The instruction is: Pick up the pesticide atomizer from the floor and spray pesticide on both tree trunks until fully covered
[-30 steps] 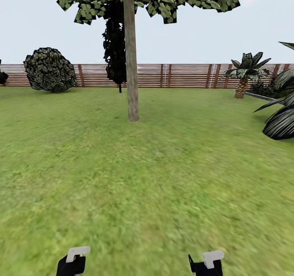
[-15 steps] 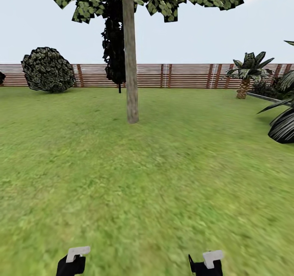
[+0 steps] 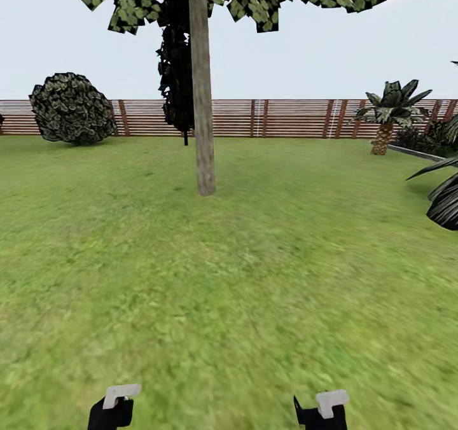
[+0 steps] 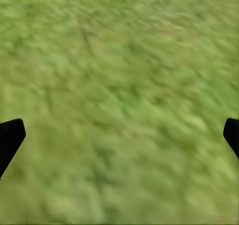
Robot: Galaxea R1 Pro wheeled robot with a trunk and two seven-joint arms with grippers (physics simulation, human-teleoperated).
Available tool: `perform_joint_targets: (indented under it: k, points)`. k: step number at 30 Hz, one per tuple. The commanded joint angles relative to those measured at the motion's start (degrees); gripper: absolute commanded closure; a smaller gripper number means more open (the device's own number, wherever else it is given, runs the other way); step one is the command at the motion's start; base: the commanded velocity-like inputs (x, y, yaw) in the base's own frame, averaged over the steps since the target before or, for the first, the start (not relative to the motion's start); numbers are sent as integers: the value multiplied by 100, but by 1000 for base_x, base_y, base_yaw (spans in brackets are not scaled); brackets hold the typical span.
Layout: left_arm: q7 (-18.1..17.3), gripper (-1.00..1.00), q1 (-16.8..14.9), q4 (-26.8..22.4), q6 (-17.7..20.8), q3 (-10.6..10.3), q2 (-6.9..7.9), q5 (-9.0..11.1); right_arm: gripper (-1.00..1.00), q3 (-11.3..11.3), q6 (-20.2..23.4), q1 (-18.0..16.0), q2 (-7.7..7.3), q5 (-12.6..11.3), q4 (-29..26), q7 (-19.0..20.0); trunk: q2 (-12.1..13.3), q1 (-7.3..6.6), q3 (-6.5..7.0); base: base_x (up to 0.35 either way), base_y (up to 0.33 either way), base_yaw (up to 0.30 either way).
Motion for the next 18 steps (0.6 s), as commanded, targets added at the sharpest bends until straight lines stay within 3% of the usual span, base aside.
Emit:
perform_joint_targets:
  k: [1,8,18]
  points:
    - [2,100,-3,4,-19,10,-2,9,-100,7,-14,-3,-3,36,3,-6,-2,2,-5,335,0,0]
    - [2,100,-7,4,-19,6,-5,9,-100,7,-14,-3,-3,30,2,-6,-2,2,-5,335,0,33]
    - [2,100,-4,4,-19,12,-5,9,-100,7,-14,-3,-3,29,2,-6,-2,2,-5,335,0,207]
